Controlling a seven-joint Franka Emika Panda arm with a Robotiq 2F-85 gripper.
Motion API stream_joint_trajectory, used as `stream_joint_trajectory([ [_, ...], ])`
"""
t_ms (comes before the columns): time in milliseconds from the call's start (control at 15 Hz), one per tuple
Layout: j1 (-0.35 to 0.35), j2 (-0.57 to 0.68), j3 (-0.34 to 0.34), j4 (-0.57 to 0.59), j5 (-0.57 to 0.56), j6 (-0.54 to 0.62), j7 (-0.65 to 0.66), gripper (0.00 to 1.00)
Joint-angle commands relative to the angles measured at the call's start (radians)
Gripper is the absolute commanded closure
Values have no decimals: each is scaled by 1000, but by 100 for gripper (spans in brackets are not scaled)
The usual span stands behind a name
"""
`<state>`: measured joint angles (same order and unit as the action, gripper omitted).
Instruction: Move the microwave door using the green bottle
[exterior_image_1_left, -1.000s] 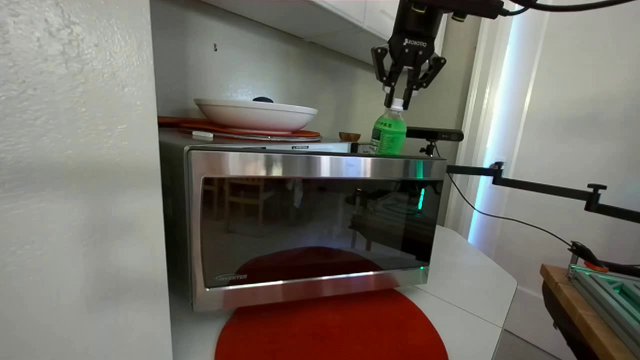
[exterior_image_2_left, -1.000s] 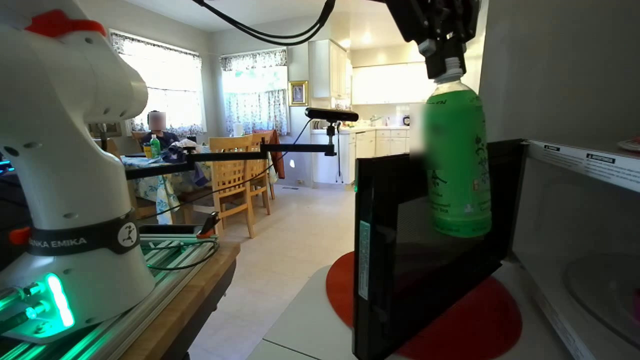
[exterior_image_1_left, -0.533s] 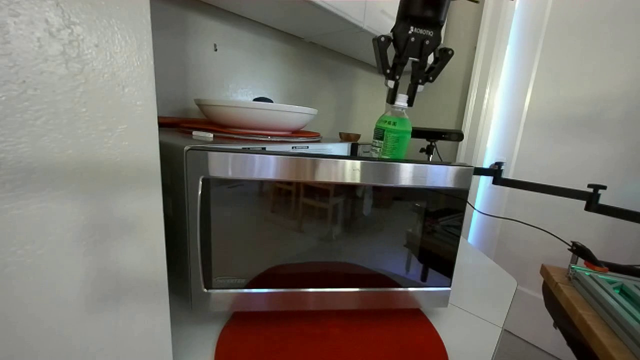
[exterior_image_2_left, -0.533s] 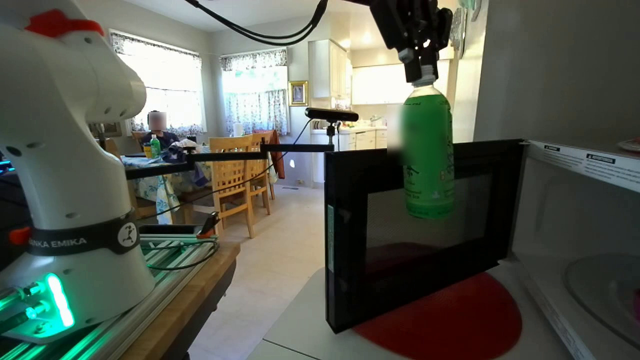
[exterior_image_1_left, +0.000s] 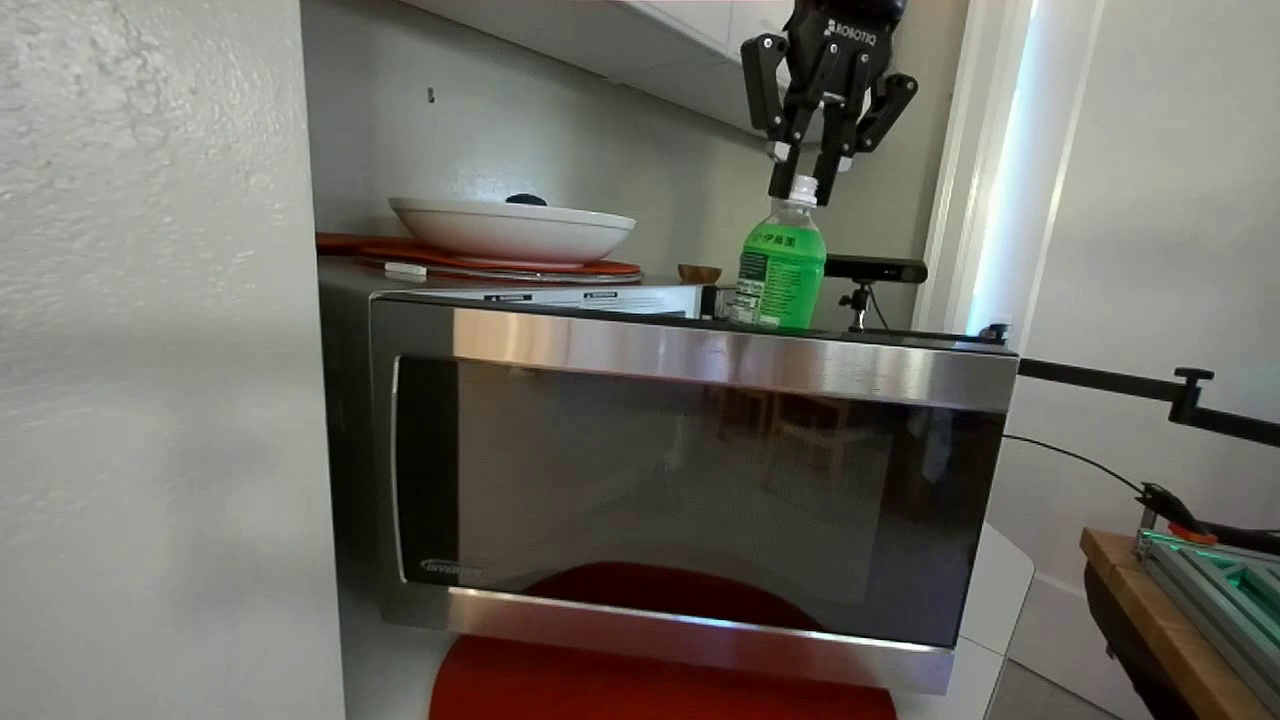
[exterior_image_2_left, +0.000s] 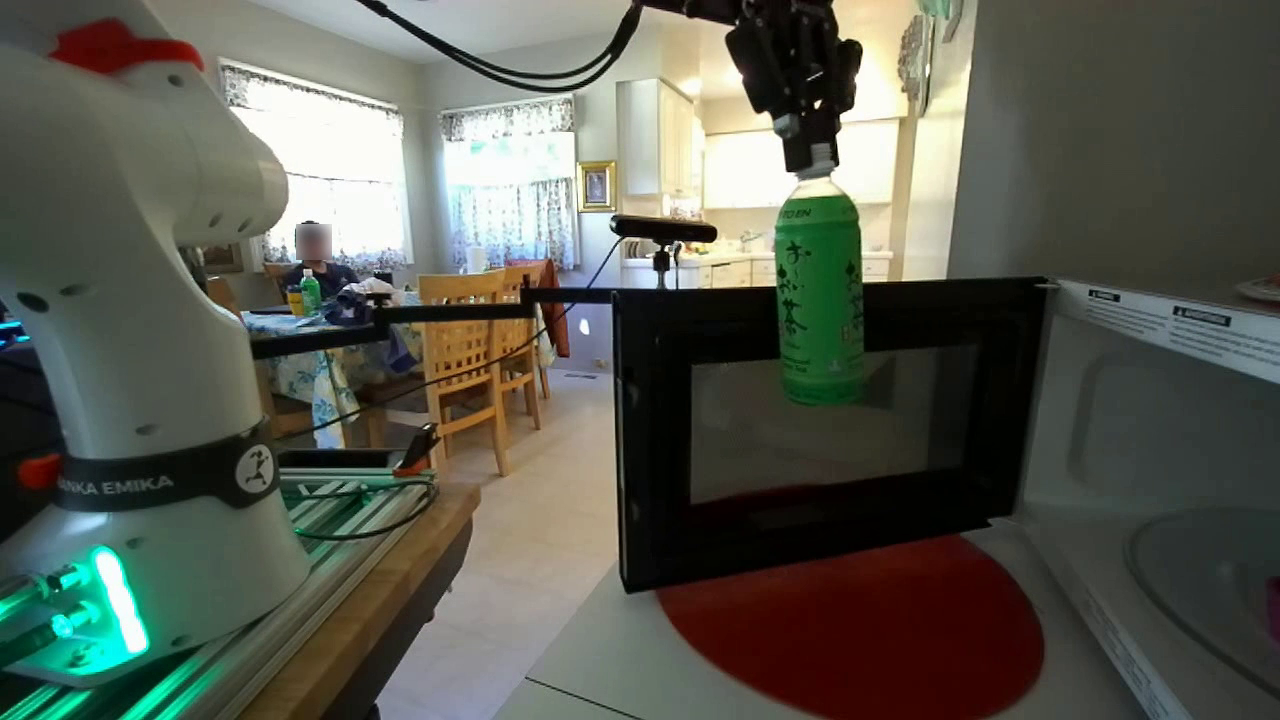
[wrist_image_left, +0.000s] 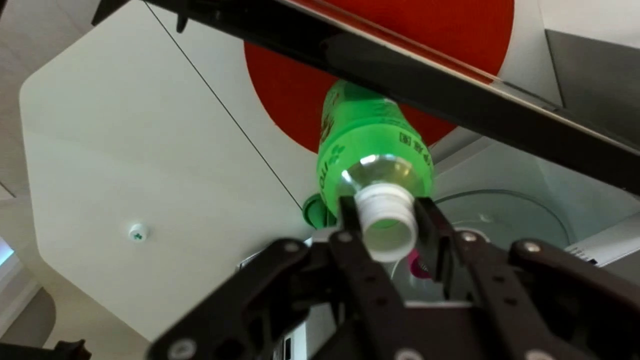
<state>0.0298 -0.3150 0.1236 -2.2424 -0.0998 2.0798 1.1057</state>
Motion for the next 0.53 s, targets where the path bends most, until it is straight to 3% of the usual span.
stream_joint_trajectory([
  [0,13,-3,8,3,48,1,-56,92],
  [467,46,11,43,7,83,28,-74,92],
])
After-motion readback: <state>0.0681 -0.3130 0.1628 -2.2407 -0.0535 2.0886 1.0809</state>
